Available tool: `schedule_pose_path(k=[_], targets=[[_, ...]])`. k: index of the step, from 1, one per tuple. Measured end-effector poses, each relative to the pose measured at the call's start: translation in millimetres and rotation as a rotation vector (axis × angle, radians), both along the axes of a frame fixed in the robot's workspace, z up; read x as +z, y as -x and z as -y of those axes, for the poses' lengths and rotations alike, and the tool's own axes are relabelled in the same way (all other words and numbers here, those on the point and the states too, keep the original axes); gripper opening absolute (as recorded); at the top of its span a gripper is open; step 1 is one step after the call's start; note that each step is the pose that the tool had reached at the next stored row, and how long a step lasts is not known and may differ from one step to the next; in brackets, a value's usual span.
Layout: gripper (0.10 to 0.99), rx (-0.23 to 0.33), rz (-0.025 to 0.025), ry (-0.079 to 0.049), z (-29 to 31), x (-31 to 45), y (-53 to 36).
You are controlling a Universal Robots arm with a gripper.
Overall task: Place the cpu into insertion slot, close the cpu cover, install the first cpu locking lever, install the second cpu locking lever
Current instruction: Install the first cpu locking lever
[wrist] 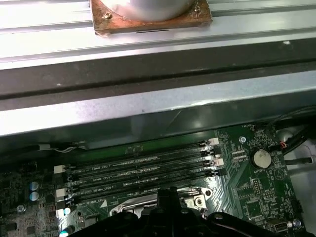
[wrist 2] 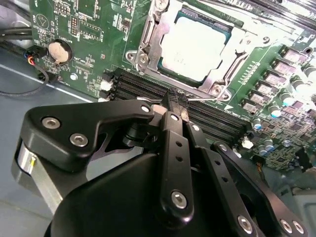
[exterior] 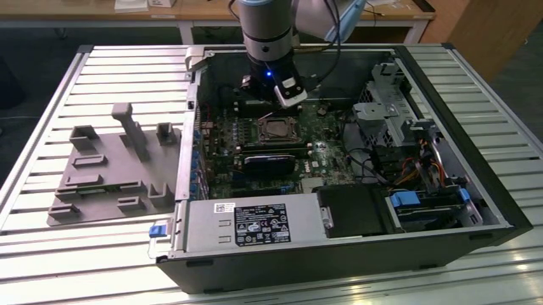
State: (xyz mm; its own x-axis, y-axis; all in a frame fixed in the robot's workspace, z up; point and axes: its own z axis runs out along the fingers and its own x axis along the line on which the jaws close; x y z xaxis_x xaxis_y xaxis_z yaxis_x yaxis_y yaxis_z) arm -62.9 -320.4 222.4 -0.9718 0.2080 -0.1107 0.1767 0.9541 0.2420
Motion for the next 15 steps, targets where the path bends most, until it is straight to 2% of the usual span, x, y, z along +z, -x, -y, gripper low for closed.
schedule_pose_path(k=[9, 15], targets=[[0.102, -0.007, 0.0001, 0.017, -9.7, -4.7, -3.0], [0.102, -0.008, 0.0001, 0.023, -11.4, -6.3, -4.4]])
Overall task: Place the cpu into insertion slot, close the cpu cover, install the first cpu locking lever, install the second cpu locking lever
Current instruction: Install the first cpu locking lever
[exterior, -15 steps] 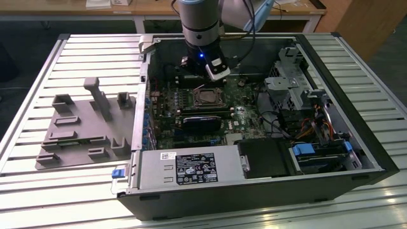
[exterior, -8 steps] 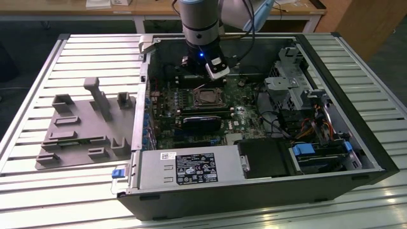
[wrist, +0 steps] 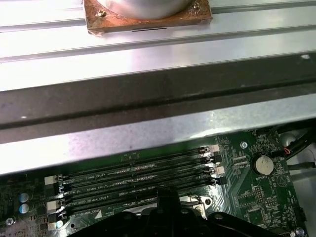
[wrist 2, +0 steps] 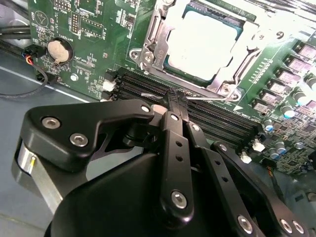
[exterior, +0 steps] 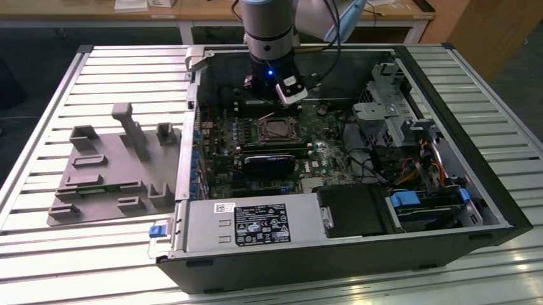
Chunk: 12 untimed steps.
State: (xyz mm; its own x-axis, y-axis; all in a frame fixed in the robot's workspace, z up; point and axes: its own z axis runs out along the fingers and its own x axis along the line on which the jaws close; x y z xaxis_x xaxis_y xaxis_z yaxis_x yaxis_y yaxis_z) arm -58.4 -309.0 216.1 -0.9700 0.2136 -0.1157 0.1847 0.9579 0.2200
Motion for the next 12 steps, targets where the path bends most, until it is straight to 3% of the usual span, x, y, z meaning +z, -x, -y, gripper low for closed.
schedule_pose_path(k=[3, 5, 9, 12], targets=[[0.102, 0.0, 0.0001, 0.001, -0.1, -0.2, -0.2], [0.102, 0.0, 0.0028, 0.006, -0.1, -0.8, -0.2], [0.102, 0.0, 0.0176, 0.015, -0.1, -3.5, -0.1], [0.102, 0.0, 0.0245, 0.02, -0.2, -5.1, -0.1]])
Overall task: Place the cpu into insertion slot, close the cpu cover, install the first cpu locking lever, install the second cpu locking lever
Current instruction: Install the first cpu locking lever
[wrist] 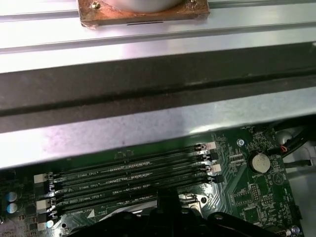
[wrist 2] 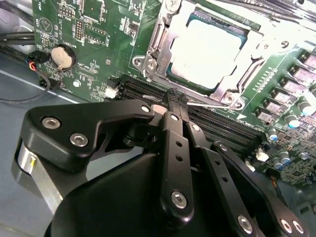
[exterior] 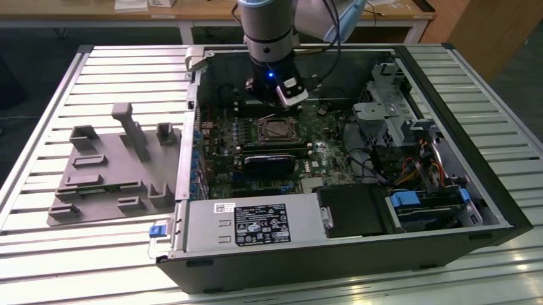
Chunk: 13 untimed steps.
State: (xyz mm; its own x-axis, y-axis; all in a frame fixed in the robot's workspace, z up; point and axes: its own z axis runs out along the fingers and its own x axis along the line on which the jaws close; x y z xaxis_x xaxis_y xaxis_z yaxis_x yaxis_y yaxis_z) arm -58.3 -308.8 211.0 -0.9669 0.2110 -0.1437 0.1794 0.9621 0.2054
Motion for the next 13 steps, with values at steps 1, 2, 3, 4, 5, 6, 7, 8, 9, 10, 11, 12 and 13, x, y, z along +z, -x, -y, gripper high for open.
schedule_pose_path(k=[1, 2, 3, 4, 5, 6, 7, 8, 9, 10, 11, 12, 13], targets=[[0.102, 0.0, 0.0011, 0.002, -0.3, -0.2, 0.0], [0.102, -0.001, 0.0025, 0.004, -0.6, -0.5, 0.0], [0.102, -0.006, 0.0044, 0.006, -0.7, -0.7, 0.0], [0.102, -0.015, 0.0062, 0.007, -0.7, -0.9, 0.0], [0.102, -0.025, 0.0082, 0.008, -0.7, -1.1, 0.0], [0.102, -0.034, 0.0102, 0.009, -0.7, -1.2, 0.0], [0.102, -0.043, 0.0124, 0.01, -0.7, -1.4, 0.0], [0.102, -0.052, 0.0145, 0.011, -0.7, -1.5, 0.1], [0.102, -0.059, 0.0162, 0.011, -0.7, -1.5, 0.5], [0.102, -0.062, 0.0174, 0.011, -0.8, -1.6, 1.0], [0.102, -0.064, 0.018, 0.011, -1.0, -1.6, 1.5], [0.102, -0.064, 0.0189, 0.011, -1.2, -1.6, 2.3], [0.102, -0.065, 0.0198, 0.011, -1.3, -1.7, 3.5]])
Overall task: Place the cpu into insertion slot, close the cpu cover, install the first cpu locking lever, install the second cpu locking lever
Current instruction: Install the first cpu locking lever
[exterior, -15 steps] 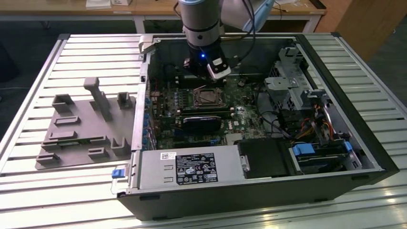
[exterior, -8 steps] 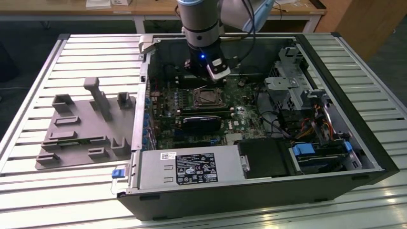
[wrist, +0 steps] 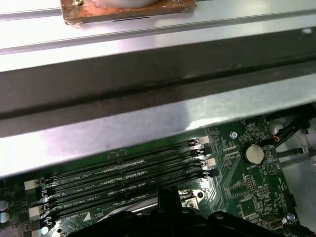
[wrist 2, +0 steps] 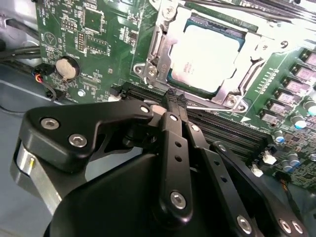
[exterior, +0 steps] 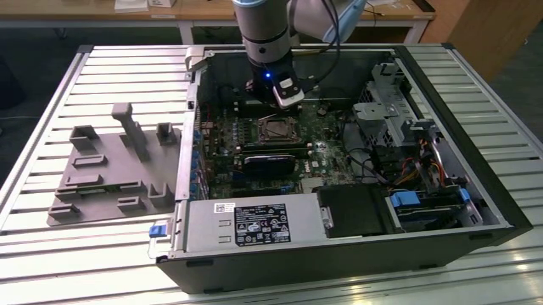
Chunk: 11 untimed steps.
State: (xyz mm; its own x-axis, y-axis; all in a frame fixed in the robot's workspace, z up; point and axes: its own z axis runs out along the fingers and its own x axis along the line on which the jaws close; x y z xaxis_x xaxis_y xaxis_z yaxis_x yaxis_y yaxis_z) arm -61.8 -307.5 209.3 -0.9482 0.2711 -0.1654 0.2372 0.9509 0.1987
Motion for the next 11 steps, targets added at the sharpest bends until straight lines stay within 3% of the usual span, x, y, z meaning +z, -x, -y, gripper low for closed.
schedule_pose_path(k=[11], targets=[[0.102, -0.008, 0.0023, 0.0, -5.0, -1.2, 5.6]])
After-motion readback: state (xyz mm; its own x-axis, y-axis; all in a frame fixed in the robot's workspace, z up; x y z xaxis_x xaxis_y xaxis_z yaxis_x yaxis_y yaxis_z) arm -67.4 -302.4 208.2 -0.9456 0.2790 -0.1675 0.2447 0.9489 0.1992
